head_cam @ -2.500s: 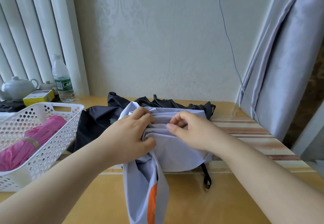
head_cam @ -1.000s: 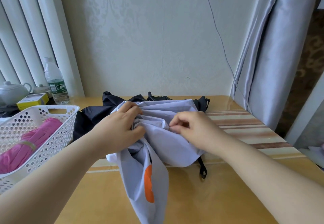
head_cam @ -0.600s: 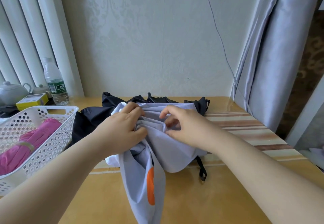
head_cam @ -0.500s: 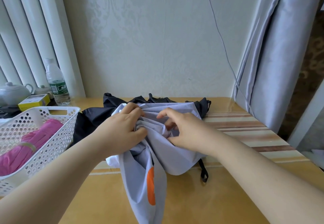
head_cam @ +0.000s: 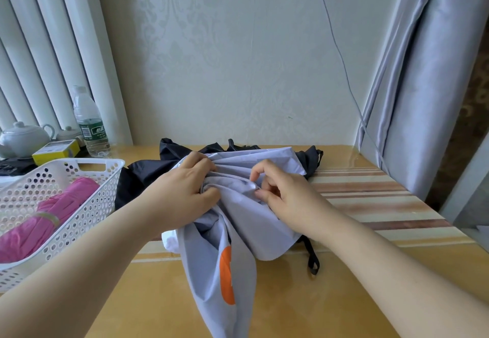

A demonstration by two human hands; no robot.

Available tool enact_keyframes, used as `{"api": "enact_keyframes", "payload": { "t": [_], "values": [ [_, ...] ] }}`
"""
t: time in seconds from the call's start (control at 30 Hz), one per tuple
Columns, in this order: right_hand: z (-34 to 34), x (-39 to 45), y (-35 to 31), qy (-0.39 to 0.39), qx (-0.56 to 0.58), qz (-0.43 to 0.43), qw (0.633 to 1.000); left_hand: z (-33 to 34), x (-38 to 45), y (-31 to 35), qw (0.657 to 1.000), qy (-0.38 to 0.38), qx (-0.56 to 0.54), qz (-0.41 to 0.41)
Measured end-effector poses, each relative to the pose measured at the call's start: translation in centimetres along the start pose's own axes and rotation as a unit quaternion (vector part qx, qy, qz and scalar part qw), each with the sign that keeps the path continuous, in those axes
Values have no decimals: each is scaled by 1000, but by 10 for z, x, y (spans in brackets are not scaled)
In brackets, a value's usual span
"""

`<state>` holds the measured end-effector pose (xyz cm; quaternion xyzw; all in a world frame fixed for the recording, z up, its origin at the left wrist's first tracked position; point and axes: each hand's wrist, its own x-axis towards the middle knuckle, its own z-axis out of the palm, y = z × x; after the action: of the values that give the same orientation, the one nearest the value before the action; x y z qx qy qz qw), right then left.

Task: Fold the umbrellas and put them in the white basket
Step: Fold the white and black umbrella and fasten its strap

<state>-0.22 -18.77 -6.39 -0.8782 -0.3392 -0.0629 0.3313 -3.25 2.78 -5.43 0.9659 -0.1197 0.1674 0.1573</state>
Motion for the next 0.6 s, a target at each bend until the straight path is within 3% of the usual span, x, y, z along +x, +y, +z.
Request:
{"api": "enact_keyframes", "payload": {
  "t": [0.23,0.33,0.43,0.6],
  "values": [
    [-1,-2,0,-19,-89,-8,996,2,0,5,1000,1,16,21],
    [-2,2,-12,-35,-56,-37,997,3,3,5,1000,-1,16,24],
    [0,9,-23,-60,-97,-77,991,5,3,7,1000,-4,2,31],
    [2,18,-29,-66,-27,-51,996,4,-2,5,998,29,-23,53]
  ]
}}
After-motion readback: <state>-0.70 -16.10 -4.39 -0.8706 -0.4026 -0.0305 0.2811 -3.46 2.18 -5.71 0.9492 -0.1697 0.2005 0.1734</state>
